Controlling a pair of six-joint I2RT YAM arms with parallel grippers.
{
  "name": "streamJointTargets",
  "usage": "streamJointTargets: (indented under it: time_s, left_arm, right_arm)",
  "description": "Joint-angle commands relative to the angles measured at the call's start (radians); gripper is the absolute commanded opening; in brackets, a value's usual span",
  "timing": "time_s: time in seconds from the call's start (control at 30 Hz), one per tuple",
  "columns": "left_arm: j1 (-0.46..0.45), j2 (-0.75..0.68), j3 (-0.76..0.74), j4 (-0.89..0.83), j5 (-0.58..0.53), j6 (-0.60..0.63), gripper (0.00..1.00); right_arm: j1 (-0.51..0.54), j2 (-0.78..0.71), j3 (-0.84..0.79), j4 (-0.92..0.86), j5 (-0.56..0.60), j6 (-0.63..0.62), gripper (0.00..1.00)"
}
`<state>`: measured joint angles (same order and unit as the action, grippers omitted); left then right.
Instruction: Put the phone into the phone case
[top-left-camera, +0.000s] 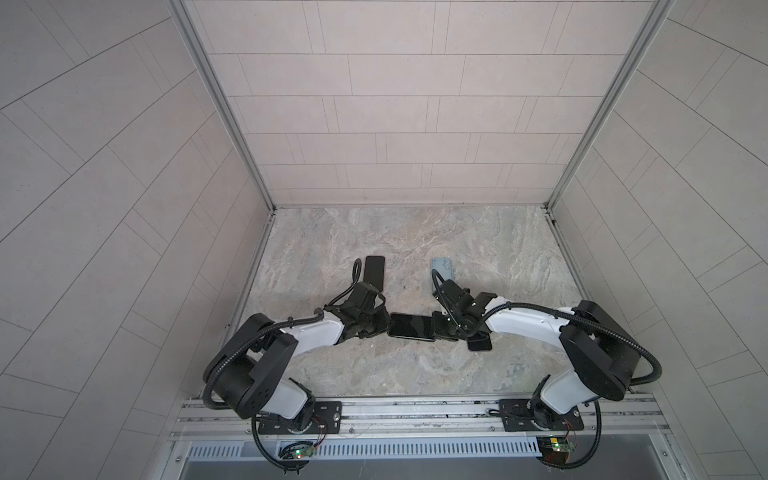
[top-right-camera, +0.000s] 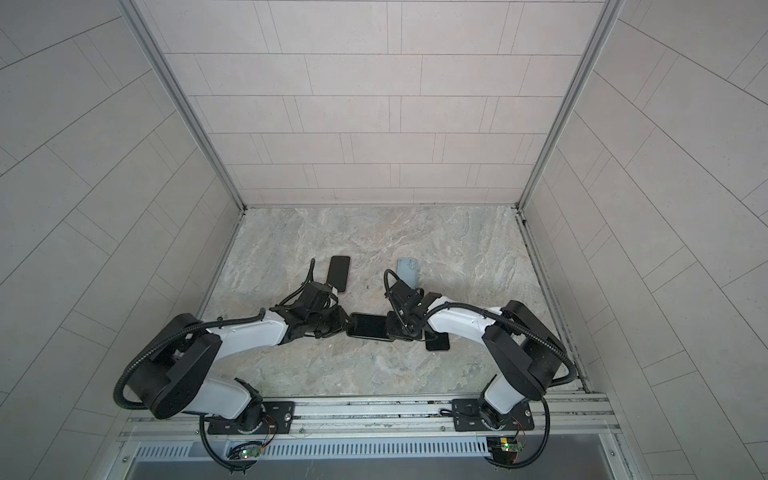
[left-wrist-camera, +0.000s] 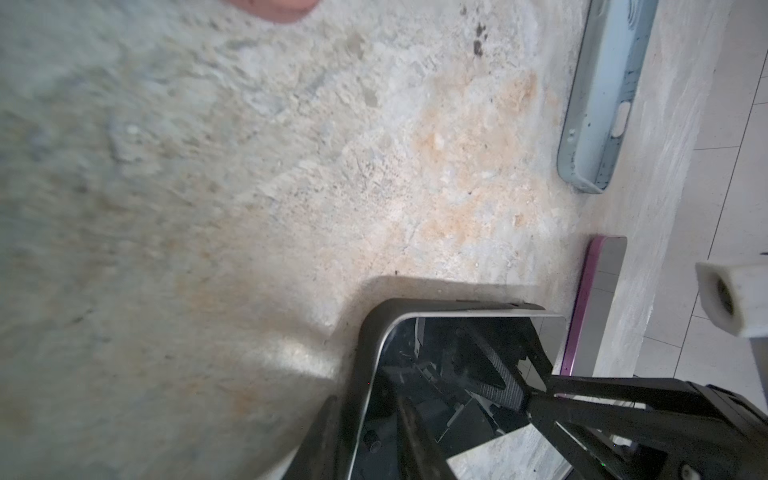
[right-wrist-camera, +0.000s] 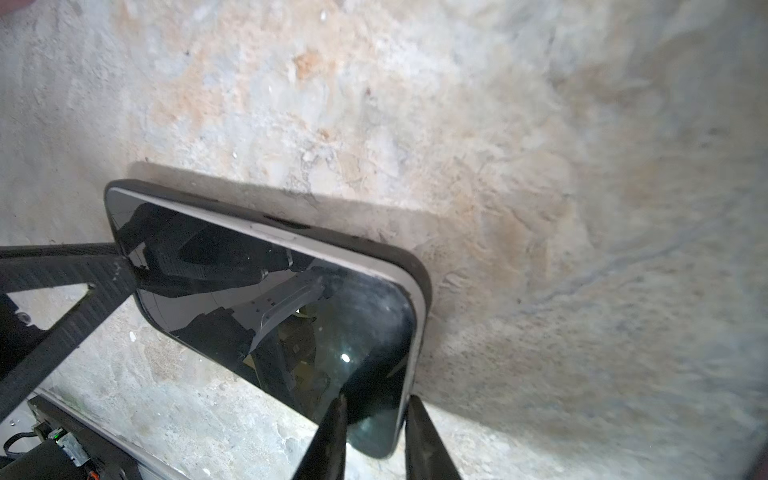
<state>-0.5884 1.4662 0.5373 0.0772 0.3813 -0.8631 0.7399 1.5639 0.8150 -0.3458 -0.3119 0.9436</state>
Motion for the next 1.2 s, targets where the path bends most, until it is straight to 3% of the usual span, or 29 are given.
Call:
streamJointTargets:
  time_s: [0.0, 0.5, 1.17]
  left_arm:
    - [0.001, 0.002, -0.003, 0.009, 0.009, 0.004, 0.3]
    - [0.001, 0.001, 0.0, -0.005, -0.002, 0.003, 0.3]
    - [0.001, -0.001, -0.003, 0.003, 0.007, 0.0, 0.3]
  right_arm:
    - [0.014, -0.014, -0.007, -0.027, 0.02, 0.004, 0.27]
    - [0.014, -0.087, -0.042, -0.021, 0.022, -0.009, 0.27]
    - [0.014, -0.023, -0.026, -0.009, 0.016, -0.006, 0.24]
